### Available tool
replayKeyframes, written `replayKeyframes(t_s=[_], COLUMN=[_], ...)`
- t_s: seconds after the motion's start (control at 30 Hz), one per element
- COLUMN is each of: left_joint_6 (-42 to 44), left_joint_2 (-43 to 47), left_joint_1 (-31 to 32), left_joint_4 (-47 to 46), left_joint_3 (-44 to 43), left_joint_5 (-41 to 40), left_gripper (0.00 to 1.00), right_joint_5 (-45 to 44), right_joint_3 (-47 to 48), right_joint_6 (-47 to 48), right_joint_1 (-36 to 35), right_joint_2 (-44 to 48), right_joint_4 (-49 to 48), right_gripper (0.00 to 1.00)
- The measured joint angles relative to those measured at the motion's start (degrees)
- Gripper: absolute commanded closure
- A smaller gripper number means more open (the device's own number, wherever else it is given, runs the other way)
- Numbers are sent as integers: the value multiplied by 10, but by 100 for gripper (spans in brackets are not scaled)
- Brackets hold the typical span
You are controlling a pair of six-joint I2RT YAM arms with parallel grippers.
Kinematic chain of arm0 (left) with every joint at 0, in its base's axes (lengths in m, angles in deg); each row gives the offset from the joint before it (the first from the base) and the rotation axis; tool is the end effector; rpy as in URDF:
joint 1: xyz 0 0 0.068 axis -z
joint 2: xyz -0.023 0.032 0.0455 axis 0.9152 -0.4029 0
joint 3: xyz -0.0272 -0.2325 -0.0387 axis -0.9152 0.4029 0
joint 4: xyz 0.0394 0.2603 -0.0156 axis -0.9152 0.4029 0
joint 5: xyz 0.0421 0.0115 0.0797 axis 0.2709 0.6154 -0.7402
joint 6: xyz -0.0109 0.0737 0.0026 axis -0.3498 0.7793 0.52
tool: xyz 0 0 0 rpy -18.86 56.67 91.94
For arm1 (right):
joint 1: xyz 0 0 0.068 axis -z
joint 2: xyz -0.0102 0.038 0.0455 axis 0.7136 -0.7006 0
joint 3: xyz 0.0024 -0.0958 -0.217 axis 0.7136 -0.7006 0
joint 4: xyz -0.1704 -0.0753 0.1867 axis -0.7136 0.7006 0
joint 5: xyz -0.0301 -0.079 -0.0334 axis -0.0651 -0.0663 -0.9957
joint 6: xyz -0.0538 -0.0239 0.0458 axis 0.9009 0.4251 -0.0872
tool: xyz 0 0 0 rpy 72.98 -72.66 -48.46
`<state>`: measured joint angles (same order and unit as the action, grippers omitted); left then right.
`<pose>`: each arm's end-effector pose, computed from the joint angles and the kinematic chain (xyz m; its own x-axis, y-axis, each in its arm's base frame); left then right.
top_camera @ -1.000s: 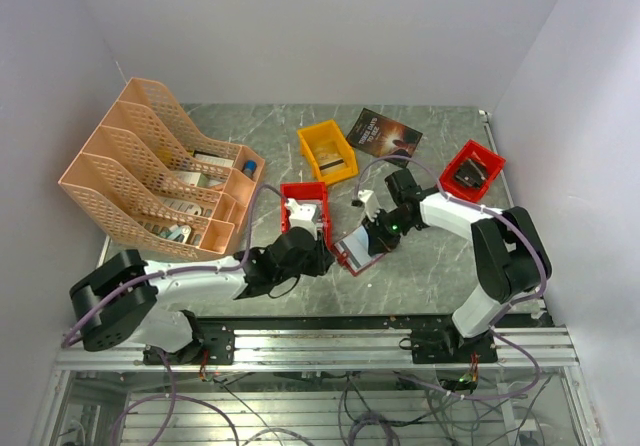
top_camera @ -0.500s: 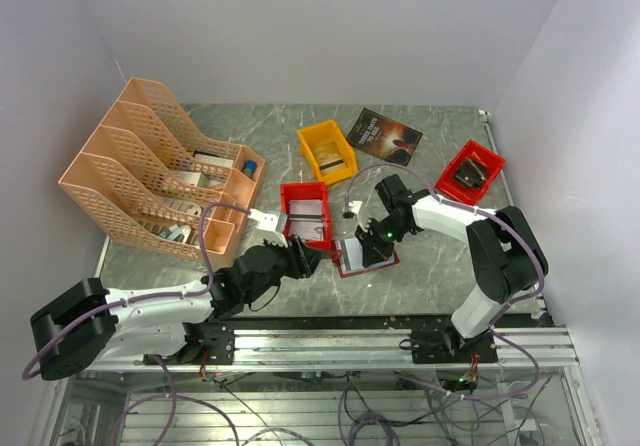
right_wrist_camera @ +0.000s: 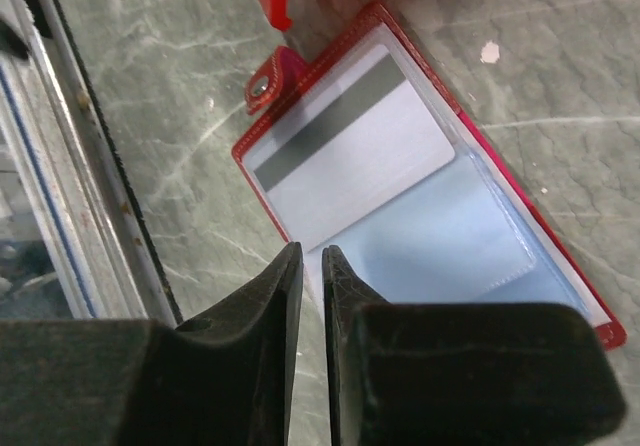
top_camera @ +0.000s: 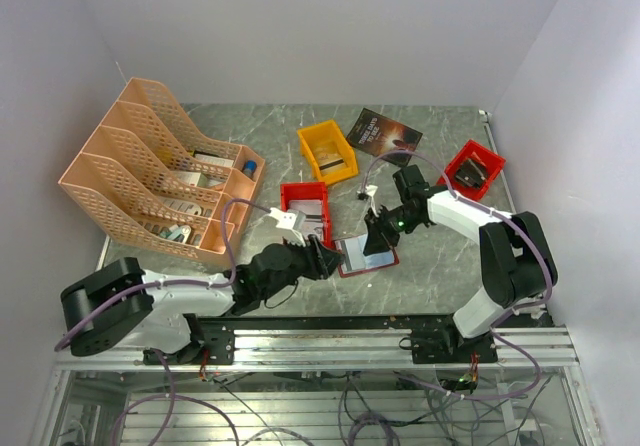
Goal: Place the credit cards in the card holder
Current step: Adjust the card holder at the center of the board.
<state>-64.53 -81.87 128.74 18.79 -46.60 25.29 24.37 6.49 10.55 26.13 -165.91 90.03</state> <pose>0.1430 -0.2416 0.1425 -0.6101 -0.3539 -0.7089 0.4472 0.5847 -0.6768 0.2595 0.1380 0.1118 -0.5968 -0.5766 -0.5580 -0.8004 0.3787 0.4648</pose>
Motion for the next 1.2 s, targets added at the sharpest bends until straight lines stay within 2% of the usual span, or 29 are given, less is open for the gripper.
replayKeyframes(t_s=[0.07, 0.23, 0.67, 0.9, 1.2], left_joint_6=[-9, -29, -54, -58, -61], left_joint_2=[-16, -60, -177, -209, -256], left_joint_1=[15, 32, 33, 32, 17], left_joint_4=[9, 15, 53, 74, 123], left_joint_3=[-27, -79, -129, -163, -202], left_joint_5=[-12, -46, -64, -67, -67], left_gripper=[56, 63, 63, 69, 61], right_joint_5=[13, 21, -54, -108, -121], right_joint_3=[0, 1, 2, 1, 1], right_joint_6=[-15, -69, -122, -137, -140], right_joint_1=[0, -5, -47, -48, -50], right_joint_2=[-1, -14, -43, -45, -47], right_joint_4=[-6, -28, -64, -78, -80], right_gripper=[88, 89, 91, 91, 89])
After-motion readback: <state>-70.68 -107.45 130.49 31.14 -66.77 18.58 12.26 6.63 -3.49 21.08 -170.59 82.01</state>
